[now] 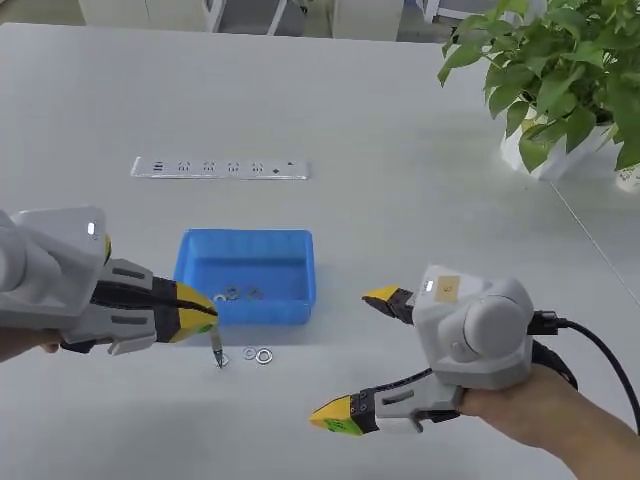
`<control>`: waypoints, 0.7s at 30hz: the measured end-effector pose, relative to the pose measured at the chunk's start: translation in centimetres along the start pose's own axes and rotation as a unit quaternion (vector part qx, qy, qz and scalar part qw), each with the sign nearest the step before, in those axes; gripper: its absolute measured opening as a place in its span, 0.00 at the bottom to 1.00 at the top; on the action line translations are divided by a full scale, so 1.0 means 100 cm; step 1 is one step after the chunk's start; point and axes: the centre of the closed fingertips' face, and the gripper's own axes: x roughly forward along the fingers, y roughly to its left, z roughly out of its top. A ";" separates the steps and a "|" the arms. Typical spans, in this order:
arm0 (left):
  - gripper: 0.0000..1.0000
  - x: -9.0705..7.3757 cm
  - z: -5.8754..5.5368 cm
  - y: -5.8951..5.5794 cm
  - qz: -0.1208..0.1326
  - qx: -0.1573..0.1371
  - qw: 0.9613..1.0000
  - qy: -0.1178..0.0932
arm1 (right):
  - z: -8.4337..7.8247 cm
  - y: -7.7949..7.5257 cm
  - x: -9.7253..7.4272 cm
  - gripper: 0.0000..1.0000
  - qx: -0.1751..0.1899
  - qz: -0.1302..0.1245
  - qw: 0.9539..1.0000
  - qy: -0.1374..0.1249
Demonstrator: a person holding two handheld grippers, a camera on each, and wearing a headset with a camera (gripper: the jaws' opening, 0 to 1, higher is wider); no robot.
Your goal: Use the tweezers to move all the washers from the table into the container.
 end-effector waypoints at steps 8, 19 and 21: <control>0.05 0.001 0.000 -0.001 -0.032 0.007 0.999 0.004 | 0.004 0.006 0.008 0.81 -0.027 0.026 0.999 0.001; 0.05 0.002 0.000 -0.007 -0.060 0.004 0.998 0.007 | 0.012 0.009 0.025 0.66 -0.072 0.057 0.996 0.006; 0.05 0.002 -0.001 -0.007 -0.063 0.006 0.998 0.009 | 0.015 0.011 0.029 0.63 -0.080 0.066 0.995 0.004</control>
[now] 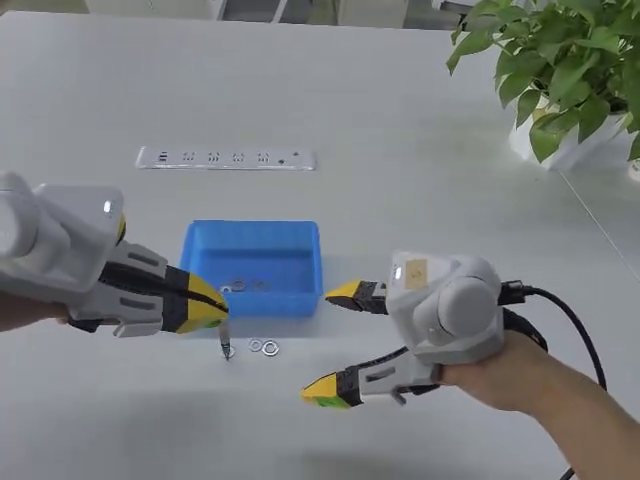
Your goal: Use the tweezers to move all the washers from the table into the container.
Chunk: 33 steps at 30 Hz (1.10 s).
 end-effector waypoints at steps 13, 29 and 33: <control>0.05 0.000 -0.003 -0.001 -0.025 0.006 1.000 0.005 | 0.021 0.005 0.038 0.40 -0.044 0.047 0.998 -0.013; 0.05 0.000 -0.006 -0.001 -0.036 0.005 0.999 0.015 | 0.031 0.010 0.079 0.22 -0.070 0.088 0.994 -0.009; 0.05 0.000 -0.006 -0.001 -0.035 0.004 0.999 0.015 | 0.030 0.012 0.086 0.19 -0.072 0.094 0.993 -0.005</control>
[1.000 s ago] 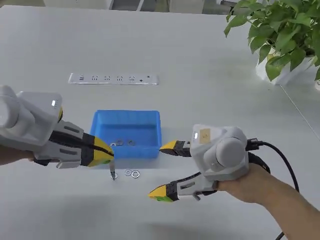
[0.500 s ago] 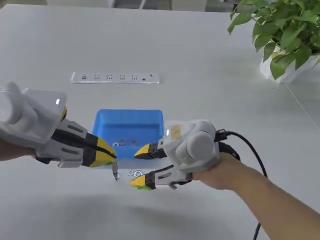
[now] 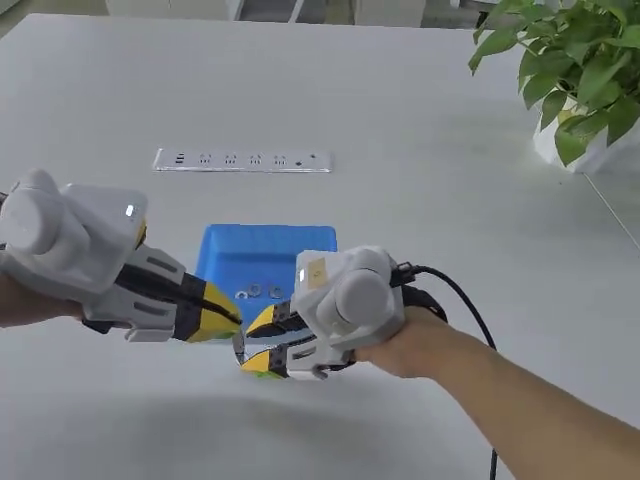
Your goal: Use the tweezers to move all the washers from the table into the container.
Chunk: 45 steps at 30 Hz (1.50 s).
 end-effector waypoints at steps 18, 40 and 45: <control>0.05 0.002 0.001 0.000 0.004 -0.005 1.000 0.000 | 0.001 0.000 0.009 0.10 -0.015 0.001 1.000 0.003; 0.18 -0.011 -0.005 0.000 0.039 -0.033 0.999 -0.002 | 0.000 0.001 0.009 0.08 -0.023 0.000 1.000 0.016; 0.30 -0.022 -0.005 -0.005 0.054 -0.044 0.998 -0.010 | 0.000 0.004 0.008 0.08 -0.035 0.003 0.999 0.022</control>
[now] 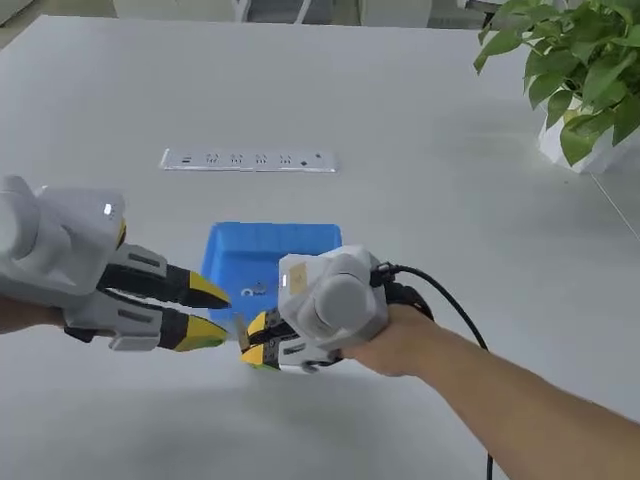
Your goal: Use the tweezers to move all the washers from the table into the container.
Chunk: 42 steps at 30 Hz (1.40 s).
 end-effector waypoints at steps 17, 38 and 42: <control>0.67 -0.017 -0.002 -0.006 0.051 -0.056 0.996 -0.039 | 0.016 0.001 -0.018 0.08 0.009 0.003 1.000 -0.007; 0.99 -0.025 0.003 -0.013 0.090 -0.087 0.990 -0.069 | 0.046 -0.014 -0.056 0.09 -0.008 0.011 1.000 -0.013; 0.99 -0.025 0.005 -0.014 0.089 -0.090 0.989 -0.074 | 0.050 -0.022 -0.063 0.09 -0.011 0.008 1.000 -0.014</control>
